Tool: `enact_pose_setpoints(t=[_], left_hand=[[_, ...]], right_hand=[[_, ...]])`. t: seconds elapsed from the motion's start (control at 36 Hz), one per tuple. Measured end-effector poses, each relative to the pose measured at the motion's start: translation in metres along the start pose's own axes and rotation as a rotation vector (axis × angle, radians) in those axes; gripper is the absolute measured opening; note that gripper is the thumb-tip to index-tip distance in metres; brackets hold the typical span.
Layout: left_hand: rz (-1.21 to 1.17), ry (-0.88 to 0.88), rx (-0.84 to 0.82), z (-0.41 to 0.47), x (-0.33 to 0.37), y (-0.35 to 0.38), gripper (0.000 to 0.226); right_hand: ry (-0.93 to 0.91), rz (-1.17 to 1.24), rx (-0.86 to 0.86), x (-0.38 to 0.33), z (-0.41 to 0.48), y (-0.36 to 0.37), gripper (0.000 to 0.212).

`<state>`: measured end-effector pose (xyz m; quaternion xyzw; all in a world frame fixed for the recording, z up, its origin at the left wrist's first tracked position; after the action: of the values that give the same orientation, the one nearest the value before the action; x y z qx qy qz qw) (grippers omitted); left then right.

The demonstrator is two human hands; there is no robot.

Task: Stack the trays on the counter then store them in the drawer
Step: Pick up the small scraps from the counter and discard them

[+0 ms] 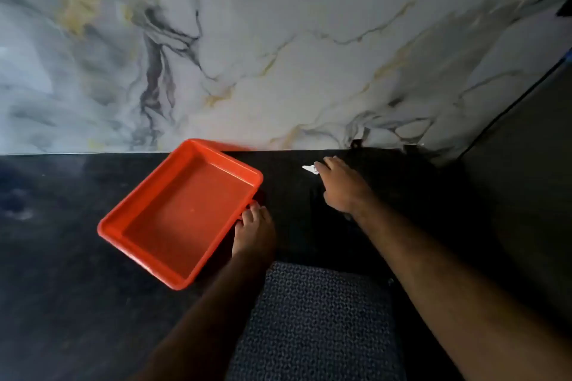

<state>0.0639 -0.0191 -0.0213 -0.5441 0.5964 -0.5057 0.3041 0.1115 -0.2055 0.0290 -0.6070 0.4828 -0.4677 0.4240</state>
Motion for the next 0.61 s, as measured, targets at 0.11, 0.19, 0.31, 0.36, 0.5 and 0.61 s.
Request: enact_pose_setpoints(t=[0.11,0.19,0.31,0.36,0.5,0.61], left_hand=[[0.004,-0.041,0.060,0.012,-0.007,0.010,0.050],[0.067,-0.023,0.085,0.017,-0.004,0.020,0.048],[0.104,0.065,0.042,0.025,0.005,0.017,0.039],[0.035,0.100,0.020,0.029,0.006,0.010,0.032],[-0.217,0.215,-0.087,0.030,0.022,0.000,0.021],[-0.460,0.305,-0.187,0.005,0.063,0.006,0.032]], right_hand=[[-0.002,0.125,-0.091,-0.008,0.026,0.017,0.070],[0.002,0.160,-0.092,-0.008,0.037,0.032,0.059],[0.124,0.200,-0.147,-0.002,0.044,0.043,0.034],[0.226,0.316,-0.229,0.001,0.039,0.044,0.032],[0.168,0.317,-0.115,0.012,-0.003,0.027,0.021],[0.225,0.459,0.094,0.042,-0.056,0.011,0.023]])
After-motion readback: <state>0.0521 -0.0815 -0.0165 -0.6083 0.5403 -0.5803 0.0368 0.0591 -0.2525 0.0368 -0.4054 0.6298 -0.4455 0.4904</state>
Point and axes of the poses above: each hand's wrist, its own z-axis towards the middle knuckle, its own y-axis out of the palm, x = y × z, the point moved 7 cm from there along z, towards the middle knuckle, and after that the axes turned 15 degrees about -z, right-handed, at the moved point
